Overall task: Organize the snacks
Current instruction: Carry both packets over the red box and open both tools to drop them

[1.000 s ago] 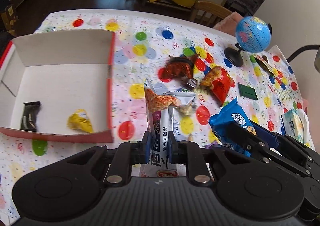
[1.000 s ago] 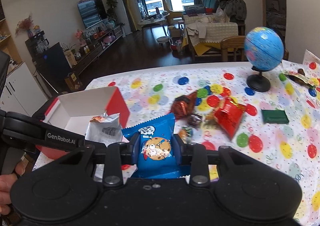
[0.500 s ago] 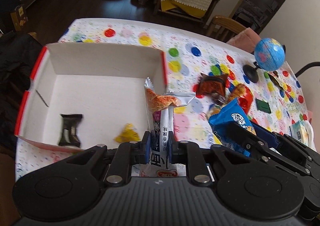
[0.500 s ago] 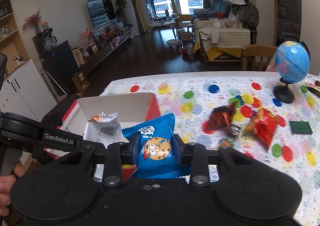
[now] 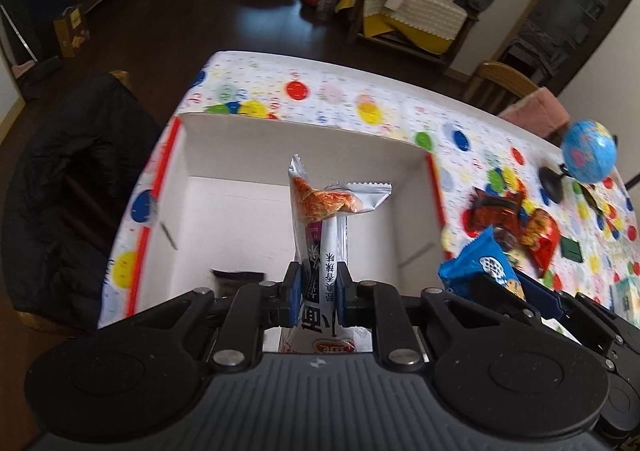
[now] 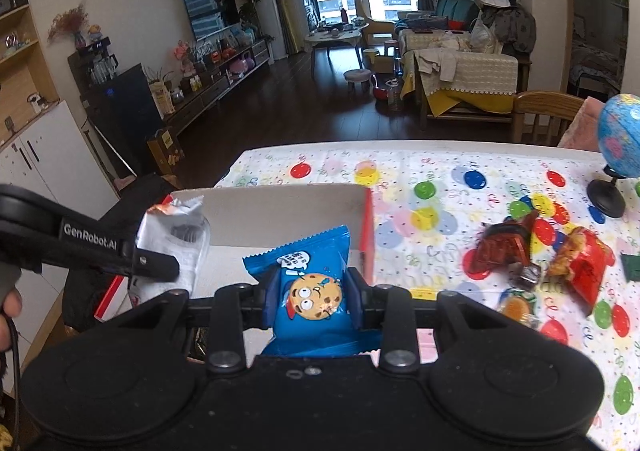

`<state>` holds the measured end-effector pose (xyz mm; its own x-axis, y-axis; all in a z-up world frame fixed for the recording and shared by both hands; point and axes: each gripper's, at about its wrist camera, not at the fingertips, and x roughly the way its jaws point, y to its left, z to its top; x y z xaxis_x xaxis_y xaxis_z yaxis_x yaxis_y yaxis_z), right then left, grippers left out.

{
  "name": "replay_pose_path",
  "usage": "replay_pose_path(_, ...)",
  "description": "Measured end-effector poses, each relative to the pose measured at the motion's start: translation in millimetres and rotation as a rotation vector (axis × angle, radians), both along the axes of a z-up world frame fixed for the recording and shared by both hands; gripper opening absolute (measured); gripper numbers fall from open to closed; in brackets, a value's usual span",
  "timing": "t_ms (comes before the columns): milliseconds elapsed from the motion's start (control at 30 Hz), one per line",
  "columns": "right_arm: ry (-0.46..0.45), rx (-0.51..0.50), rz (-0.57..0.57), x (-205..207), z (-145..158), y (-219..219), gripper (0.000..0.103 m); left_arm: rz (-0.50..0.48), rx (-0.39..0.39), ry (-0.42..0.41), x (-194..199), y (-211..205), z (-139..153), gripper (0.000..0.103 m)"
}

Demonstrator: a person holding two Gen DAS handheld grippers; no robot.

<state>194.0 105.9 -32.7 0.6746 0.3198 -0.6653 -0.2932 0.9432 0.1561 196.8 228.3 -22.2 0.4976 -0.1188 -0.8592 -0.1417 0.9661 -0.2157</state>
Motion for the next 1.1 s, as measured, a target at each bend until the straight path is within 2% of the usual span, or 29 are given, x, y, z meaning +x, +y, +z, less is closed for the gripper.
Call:
replay_pose_path(500, 0.089, -0.083, 0.081, 29, -46, 63, 0.033, 0.006, 0.092, 0.069, 39, 42, -53, 0.017)
replay_pose_path(800, 0.147, -0.118, 0.084, 37, -68, 74, 0.033, -0.013, 0.124, 0.122, 54, 44, -80, 0.017)
replay_pose_path(1100, 0.177, -0.142, 0.073, 38, -80, 74, 0.035, -0.031, 0.141, 0.145, 59, 39, -95, 0.017)
